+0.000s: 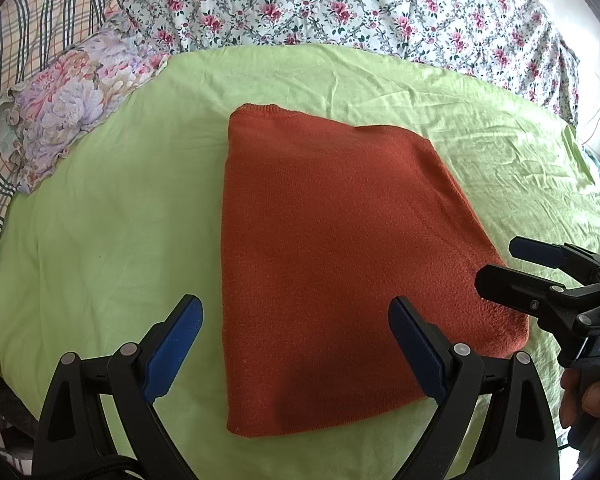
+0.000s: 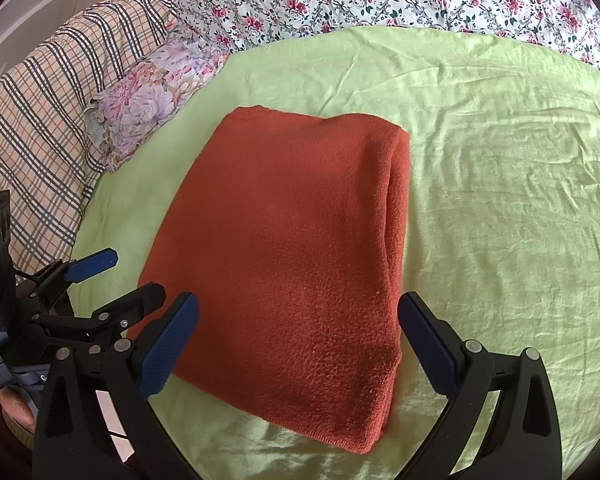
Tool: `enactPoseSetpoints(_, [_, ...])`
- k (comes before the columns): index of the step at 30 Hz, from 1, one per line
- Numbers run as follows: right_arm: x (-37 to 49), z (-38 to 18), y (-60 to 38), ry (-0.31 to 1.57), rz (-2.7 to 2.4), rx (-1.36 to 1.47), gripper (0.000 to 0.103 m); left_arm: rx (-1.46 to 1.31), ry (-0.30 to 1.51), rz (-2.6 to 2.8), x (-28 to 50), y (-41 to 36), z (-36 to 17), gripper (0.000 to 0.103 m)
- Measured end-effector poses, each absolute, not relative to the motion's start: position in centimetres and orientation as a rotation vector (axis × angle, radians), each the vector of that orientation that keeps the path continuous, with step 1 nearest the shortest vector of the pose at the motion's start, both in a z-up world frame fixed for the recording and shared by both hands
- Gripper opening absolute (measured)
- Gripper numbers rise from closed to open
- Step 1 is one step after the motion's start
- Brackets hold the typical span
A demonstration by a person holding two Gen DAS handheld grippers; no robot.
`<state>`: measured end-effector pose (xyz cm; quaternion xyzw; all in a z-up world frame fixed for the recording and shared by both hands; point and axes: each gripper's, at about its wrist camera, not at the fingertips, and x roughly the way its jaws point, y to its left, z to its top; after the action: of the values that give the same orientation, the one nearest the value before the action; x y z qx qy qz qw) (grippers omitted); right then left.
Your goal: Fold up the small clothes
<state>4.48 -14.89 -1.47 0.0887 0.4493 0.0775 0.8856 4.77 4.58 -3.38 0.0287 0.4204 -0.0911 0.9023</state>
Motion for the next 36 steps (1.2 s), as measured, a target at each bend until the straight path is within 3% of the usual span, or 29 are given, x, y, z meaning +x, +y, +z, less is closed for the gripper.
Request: enactPoseSetpoints(36, [5.3, -1.6, -15.3, 0.912, 0.147, 0.181, 0.1, 0.079, 0.852, -0.139, 6.3, 4.5, -3.6, 0.095])
